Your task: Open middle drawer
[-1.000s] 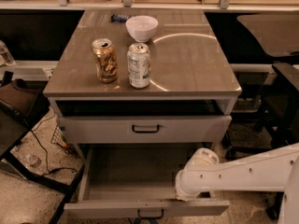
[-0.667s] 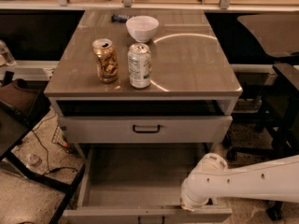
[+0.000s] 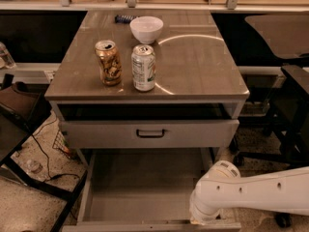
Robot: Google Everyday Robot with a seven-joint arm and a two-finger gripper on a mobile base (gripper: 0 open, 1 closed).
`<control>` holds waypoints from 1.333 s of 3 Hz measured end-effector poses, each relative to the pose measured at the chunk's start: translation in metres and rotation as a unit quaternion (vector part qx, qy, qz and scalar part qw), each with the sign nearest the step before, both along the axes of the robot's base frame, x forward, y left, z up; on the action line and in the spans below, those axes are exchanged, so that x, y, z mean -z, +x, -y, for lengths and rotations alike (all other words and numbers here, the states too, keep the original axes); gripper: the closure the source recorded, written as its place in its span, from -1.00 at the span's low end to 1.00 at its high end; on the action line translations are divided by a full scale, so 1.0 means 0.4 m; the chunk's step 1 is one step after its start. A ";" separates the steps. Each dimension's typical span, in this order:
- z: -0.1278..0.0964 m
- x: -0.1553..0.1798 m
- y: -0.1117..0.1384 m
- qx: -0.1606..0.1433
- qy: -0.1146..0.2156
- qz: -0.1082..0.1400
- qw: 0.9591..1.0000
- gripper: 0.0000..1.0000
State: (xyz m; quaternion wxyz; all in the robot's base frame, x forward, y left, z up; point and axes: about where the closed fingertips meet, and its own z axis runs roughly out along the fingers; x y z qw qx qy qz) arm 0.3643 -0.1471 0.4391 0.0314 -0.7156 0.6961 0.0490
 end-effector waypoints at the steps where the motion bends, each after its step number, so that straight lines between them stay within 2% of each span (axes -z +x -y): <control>1: -0.021 -0.013 0.061 -0.008 0.014 0.028 0.999 1.00; 2: -0.041 -0.015 0.133 -0.012 0.036 0.058 0.998 1.00; 3: -0.063 0.020 0.165 -0.014 0.055 0.060 0.997 1.00; 4: -0.073 0.093 0.139 -0.010 0.067 0.034 0.997 1.00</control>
Offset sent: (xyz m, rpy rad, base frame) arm 0.0957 0.0276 0.0088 0.1383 -0.2030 0.0356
